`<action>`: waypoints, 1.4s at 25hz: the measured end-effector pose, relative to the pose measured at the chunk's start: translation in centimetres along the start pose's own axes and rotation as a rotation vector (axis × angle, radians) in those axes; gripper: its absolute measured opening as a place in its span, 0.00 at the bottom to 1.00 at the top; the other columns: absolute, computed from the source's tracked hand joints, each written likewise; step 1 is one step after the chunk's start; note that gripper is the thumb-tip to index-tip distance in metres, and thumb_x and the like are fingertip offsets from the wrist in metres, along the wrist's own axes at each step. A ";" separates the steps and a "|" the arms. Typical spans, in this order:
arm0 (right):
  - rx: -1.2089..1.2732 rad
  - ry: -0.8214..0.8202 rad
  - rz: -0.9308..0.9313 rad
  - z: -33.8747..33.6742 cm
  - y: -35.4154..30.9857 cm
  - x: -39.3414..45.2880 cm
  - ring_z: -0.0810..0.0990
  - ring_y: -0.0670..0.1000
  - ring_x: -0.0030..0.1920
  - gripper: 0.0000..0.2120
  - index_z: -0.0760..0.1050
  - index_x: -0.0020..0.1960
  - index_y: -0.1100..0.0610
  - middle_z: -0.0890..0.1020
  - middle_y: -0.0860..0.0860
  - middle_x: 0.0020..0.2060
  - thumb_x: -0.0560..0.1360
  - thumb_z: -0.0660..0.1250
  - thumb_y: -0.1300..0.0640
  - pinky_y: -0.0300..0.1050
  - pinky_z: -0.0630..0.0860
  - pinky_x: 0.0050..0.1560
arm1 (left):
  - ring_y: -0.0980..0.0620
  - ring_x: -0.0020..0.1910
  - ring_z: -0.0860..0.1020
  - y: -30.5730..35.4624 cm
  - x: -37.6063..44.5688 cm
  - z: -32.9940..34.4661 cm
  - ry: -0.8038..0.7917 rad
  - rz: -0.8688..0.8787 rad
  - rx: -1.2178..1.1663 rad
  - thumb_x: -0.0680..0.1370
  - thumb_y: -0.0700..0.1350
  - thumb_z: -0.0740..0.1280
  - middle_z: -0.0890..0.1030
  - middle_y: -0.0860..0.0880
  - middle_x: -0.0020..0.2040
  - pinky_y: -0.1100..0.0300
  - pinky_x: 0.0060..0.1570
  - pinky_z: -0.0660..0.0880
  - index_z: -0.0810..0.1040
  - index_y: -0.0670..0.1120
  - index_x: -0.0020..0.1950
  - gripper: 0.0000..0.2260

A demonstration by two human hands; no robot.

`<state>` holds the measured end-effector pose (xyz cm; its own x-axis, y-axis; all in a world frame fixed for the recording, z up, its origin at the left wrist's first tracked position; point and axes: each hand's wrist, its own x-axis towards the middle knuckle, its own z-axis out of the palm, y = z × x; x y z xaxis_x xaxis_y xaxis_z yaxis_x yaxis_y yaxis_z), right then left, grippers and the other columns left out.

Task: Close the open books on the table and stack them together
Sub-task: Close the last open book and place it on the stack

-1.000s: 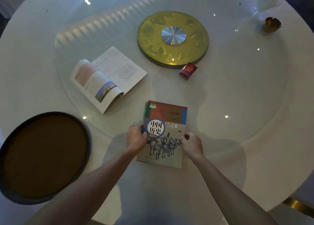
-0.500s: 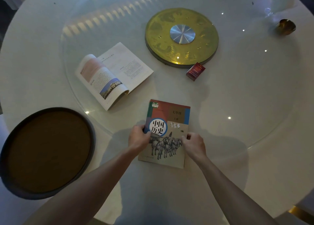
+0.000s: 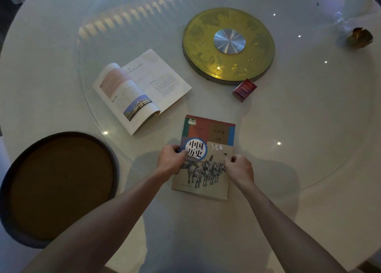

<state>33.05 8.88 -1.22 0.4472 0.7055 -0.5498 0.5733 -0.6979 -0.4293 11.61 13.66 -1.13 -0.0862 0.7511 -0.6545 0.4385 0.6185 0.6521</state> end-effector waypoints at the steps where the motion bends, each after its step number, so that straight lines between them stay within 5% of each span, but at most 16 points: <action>1: -0.048 0.063 -0.020 0.0 -0.8 0.2 0.81 0.59 0.52 0.16 0.78 0.58 0.62 0.82 0.58 0.54 0.78 0.66 0.51 0.51 0.77 0.47 | 0.49 0.45 0.85 0.2 0.2 -0.3 0.007 -0.015 -0.044 0.79 0.48 0.69 0.86 0.46 0.50 0.51 0.38 0.83 0.82 0.44 0.60 0.12; 5: -0.148 0.234 -0.356 0.4 -7.3 1.5 0.75 0.58 0.61 0.26 0.69 0.72 0.61 0.74 0.59 0.62 0.78 0.69 0.52 0.52 0.79 0.57 | 0.48 0.49 0.81 1.0 2.8 -3.6 0.178 -0.166 -0.537 0.79 0.48 0.71 0.81 0.45 0.49 0.50 0.54 0.81 0.76 0.41 0.65 0.18; 9: -0.161 -0.008 -0.621 3.0 -15.0 2.3 0.75 0.55 0.64 0.29 0.66 0.77 0.59 0.75 0.57 0.65 0.79 0.69 0.55 0.52 0.77 0.63 | 0.48 0.47 0.83 1.4 6.7 -8.6 0.134 -0.314 -1.208 0.77 0.49 0.73 0.83 0.43 0.53 0.58 0.39 0.82 0.77 0.41 0.63 0.19; 12: -0.235 -0.189 -0.715 5.3 -19.4 2.9 0.68 0.56 0.76 0.34 0.61 0.81 0.58 0.70 0.56 0.76 0.78 0.70 0.56 0.54 0.69 0.74 | 0.47 0.49 0.83 0.9 8.4 -10.4 0.155 -0.369 -1.431 0.79 0.49 0.71 0.84 0.44 0.57 0.61 0.29 0.81 0.76 0.40 0.66 0.19; 15: -0.321 -0.250 -0.748 7.3 -22.2 3.4 0.62 0.56 0.80 0.34 0.59 0.82 0.57 0.65 0.56 0.80 0.79 0.66 0.59 0.54 0.64 0.77 | 0.43 0.53 0.84 0.4 8.5 -11.6 0.241 -0.303 -1.523 0.82 0.41 0.66 0.82 0.40 0.63 0.50 0.42 0.84 0.75 0.42 0.69 0.15; 17: -0.375 -0.224 -0.728 8.4 -23.2 4.0 0.62 0.58 0.79 0.32 0.59 0.81 0.58 0.65 0.57 0.79 0.79 0.63 0.59 0.56 0.64 0.78 | 0.39 0.59 0.82 -0.7 8.0 -12.9 0.282 -0.194 -1.492 0.83 0.39 0.63 0.81 0.38 0.64 0.40 0.58 0.79 0.75 0.43 0.66 0.12; 19: -0.367 -0.185 -0.645 9.1 -23.4 4.6 0.67 0.60 0.75 0.29 0.62 0.80 0.59 0.68 0.60 0.75 0.80 0.62 0.57 0.58 0.68 0.75 | 0.38 0.59 0.81 -1.7 6.9 -14.6 0.339 -0.115 -1.432 0.84 0.37 0.61 0.80 0.37 0.65 0.37 0.62 0.77 0.74 0.43 0.66 0.11; 26: -0.306 -0.096 -0.367 11.2 -21.5 2.6 0.71 0.60 0.66 0.22 0.69 0.68 0.63 0.72 0.60 0.65 0.78 0.66 0.54 0.56 0.74 0.66 | 0.42 0.57 0.83 -4.1 1.3 -18.2 0.550 -0.064 -1.066 0.80 0.39 0.65 0.84 0.45 0.55 0.43 0.55 0.82 0.79 0.50 0.52 0.06; 31: 0.045 -0.193 -0.069 12.0 -20.5 0.7 0.80 0.63 0.57 0.16 0.75 0.59 0.65 0.79 0.62 0.57 0.78 0.61 0.55 0.52 0.77 0.50 | 0.49 0.43 0.84 -5.6 -0.1 -16.4 0.385 0.155 -0.562 0.79 0.45 0.70 0.85 0.47 0.44 0.51 0.45 0.81 0.79 0.49 0.47 0.01; 35: 0.344 -0.272 0.112 13.1 -19.3 1.8 0.83 0.64 0.57 0.28 0.78 0.62 0.65 0.84 0.62 0.58 0.72 0.57 0.48 0.60 0.81 0.59 | 0.56 0.38 0.82 -6.5 0.7 -14.4 0.283 0.209 -0.042 0.75 0.53 0.73 0.84 0.54 0.38 0.57 0.40 0.77 0.82 0.50 0.43 0.08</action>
<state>13.79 22.05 -3.27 0.2706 0.5975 -0.7548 0.2494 -0.8008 -0.5445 -4.23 13.50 -0.34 -0.2451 0.8932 -0.3771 0.4358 0.4489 0.7801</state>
